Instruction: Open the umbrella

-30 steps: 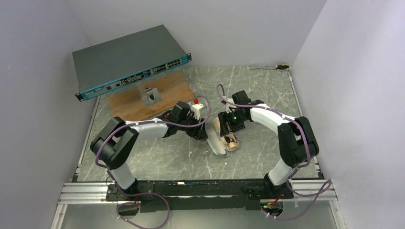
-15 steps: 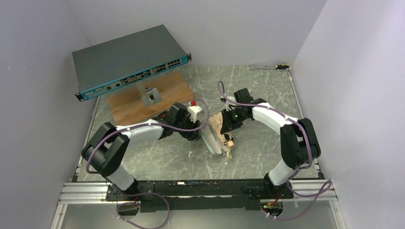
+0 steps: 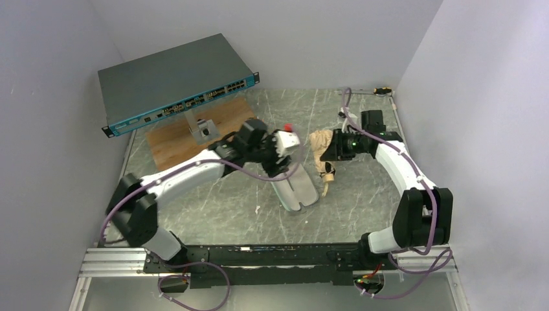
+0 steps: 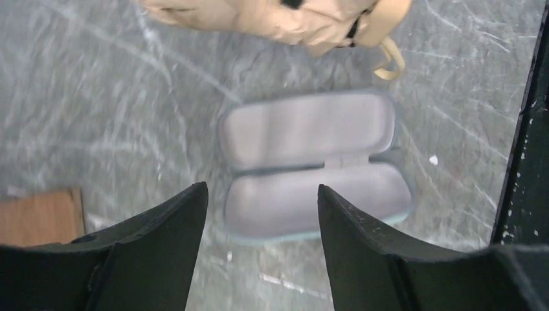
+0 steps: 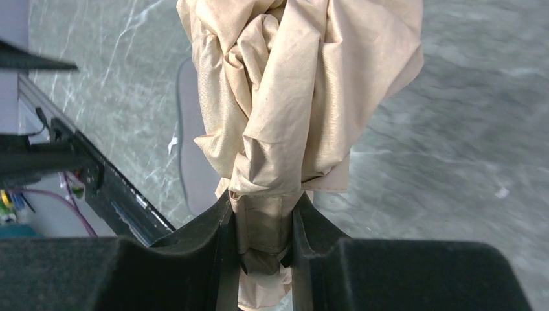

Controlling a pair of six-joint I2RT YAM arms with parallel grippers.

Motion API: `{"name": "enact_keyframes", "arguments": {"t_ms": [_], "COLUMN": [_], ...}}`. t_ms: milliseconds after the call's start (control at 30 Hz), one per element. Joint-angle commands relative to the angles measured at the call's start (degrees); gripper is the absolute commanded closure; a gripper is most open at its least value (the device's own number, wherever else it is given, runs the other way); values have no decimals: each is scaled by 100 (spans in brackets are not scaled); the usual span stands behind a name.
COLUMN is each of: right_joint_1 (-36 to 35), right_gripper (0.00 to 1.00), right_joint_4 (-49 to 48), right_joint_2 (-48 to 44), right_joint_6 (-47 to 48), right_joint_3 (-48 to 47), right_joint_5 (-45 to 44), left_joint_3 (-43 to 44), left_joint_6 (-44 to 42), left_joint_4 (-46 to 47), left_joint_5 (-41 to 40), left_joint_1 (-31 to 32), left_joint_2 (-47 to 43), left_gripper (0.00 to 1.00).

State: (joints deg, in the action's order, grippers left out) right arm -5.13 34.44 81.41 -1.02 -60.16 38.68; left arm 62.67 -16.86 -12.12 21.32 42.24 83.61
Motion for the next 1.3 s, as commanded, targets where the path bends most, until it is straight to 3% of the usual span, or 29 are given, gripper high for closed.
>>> {"name": "enact_keyframes", "arguments": {"t_ms": [0, 100, 267, 533, 667, 767, 933, 1033, 1267], "right_joint_1": [657, 1000, 1312, 1356, 1357, 1359, 1366, 1354, 1246], "right_gripper": [100, 100, 100, 100, 100, 100, 100, 100, 100], "right_joint_4": [124, 234, 439, 591, 725, 816, 859, 825, 642], "right_joint_2": [-171, -281, -381, -531, -629, -605, -481, -388, -170], "right_joint_6": [-85, -1, 281, 398, 591, 712, 845, 832, 650], "right_joint_3": [-251, -290, -263, -117, -99, -105, -114, -75, 15], "right_joint_5": [145, 50, 43, 66, 13, -4, 13, 112, 495], "left_joint_3": [1097, 1628, 1594, -444, -1916, -2930, -4071, -3686, -1018], "left_joint_6": [-605, -590, -764, -1591, -2402, -3542, -6308, -7089, -5833], "left_joint_4": [-1253, -1775, -2227, -2573, -2614, -2490, -2054, -2498, -5027], "left_joint_5": [-533, -962, -1362, -1966, -2345, -2902, -3349, -2883, -104], "left_joint_1": [649, 852, 872, 408, -605, -1700, -4391, -5472, -5337], "left_joint_2": [1231, 1908, 2390, 1385, 384, -431, -1793, -2203, -2223], "left_gripper": [33, 34, 38, 37, 36, 35, 33, 32, 20]}}
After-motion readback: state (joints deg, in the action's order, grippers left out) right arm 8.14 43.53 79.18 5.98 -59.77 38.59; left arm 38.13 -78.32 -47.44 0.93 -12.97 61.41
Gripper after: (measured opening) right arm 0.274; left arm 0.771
